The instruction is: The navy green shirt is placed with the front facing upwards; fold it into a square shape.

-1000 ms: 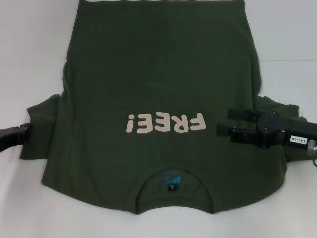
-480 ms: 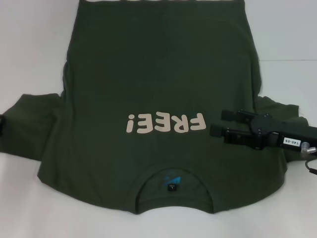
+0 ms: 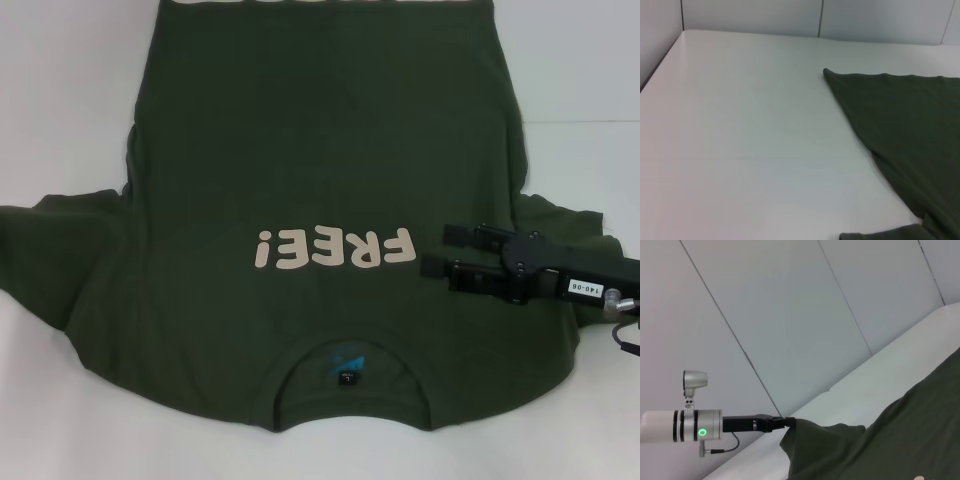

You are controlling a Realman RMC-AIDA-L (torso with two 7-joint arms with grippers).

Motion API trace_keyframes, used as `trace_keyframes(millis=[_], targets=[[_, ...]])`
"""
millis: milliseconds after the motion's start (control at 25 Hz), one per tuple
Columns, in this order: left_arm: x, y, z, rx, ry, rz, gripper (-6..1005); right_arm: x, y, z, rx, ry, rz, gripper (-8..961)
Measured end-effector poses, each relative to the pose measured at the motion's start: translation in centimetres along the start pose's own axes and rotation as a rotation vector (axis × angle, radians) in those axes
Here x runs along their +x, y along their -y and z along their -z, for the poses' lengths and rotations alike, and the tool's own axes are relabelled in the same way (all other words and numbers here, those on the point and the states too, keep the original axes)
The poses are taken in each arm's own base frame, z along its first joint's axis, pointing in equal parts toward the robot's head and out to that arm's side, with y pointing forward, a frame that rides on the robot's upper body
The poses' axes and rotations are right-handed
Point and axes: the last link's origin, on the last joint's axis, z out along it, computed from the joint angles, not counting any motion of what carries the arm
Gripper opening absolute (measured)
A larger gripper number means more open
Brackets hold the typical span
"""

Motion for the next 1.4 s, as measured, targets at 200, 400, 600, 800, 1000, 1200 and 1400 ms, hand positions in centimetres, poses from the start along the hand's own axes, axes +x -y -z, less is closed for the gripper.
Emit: trace_keyframes(millis=[200, 400, 600, 800, 1000, 1200, 1400], targets=[[0.3, -0.3, -0.2, -0.008, -0.001, -0.015, 1, 0.1, 0.0, 0.0, -0.002, -0.003, -0.002, 885], [0.6, -0.5, -0.1, -0.027, -0.007, -0.019, 2, 0.2, 0.0, 0.1, 0.000, -0.003, -0.005, 884], [1.6, -1.9, 1.0, -0.148, -0.018, -0.007, 2, 0.2, 0.0, 0.0, -0.001, -0.004, -0.007, 883], [2.9, -4.0, 2.3, -0.313, -0.011, 0.007, 2, 0.3, 0.0, 0.0, 0.003, -0.006, -0.011, 882], [4.4, -5.8, 2.5, -0.425, -0.003, 0.011, 3, 0.3, 0.0, -0.2, 0.004, -0.007, -0.008, 881], [5.5, -7.4, 2.0, -0.488, 0.002, 0.014, 3, 0.3, 0.1, -0.1, 0.008, -0.007, -0.006, 880], [5.0, -10.2, 0.7, -0.557, 0.024, 0.042, 3, 0.4, 0.2, 0.0, 0.019, -0.008, -0.005, 879]])
